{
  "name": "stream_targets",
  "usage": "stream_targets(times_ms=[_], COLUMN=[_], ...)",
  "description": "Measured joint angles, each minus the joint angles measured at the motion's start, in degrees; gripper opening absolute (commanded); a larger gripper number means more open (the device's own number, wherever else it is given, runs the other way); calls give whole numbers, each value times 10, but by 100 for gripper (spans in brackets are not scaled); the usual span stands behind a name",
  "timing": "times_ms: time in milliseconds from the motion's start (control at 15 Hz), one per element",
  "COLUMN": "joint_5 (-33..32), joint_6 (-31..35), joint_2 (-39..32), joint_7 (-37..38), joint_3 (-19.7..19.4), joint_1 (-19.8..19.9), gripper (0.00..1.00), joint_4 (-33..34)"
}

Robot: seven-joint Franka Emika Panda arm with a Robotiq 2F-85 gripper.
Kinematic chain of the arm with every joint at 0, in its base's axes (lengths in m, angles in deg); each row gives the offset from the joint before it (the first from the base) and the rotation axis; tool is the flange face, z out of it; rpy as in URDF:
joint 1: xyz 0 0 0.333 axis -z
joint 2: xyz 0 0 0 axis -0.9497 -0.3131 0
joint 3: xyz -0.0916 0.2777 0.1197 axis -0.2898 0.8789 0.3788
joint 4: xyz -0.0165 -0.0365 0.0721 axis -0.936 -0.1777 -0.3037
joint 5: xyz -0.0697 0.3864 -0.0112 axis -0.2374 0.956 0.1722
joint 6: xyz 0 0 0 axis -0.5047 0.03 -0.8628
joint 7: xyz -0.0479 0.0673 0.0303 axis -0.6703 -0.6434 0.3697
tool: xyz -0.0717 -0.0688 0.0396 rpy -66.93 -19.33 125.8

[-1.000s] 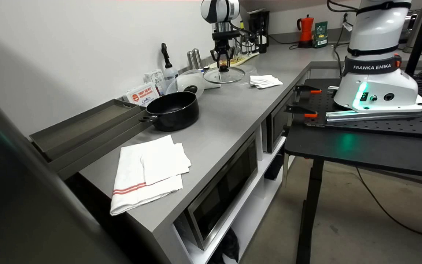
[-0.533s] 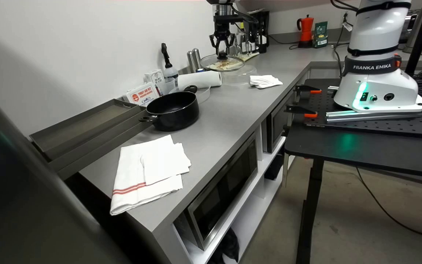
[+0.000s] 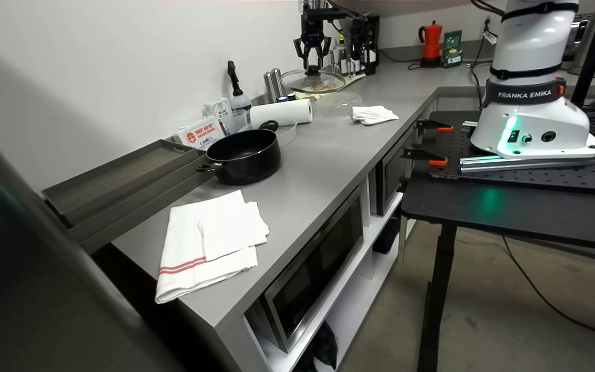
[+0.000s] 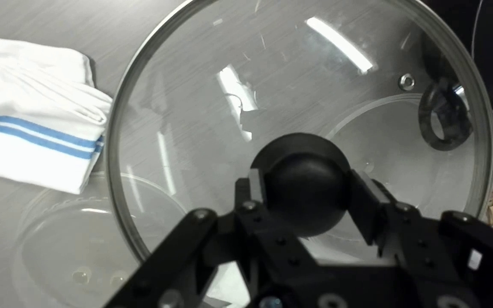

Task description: Place the glass lid on the pot then remove it from the pot.

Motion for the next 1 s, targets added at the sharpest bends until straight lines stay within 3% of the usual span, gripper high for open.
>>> stream_targets(times_ms=[467,1000], joint_5=[-64,-80], joint_6=[-56,-100], joint_2=[51,1], joint_7=[3,80], joint_3=[28,91], joint_1=[-56,-146], gripper=[25,25], joint_4=[13,92])
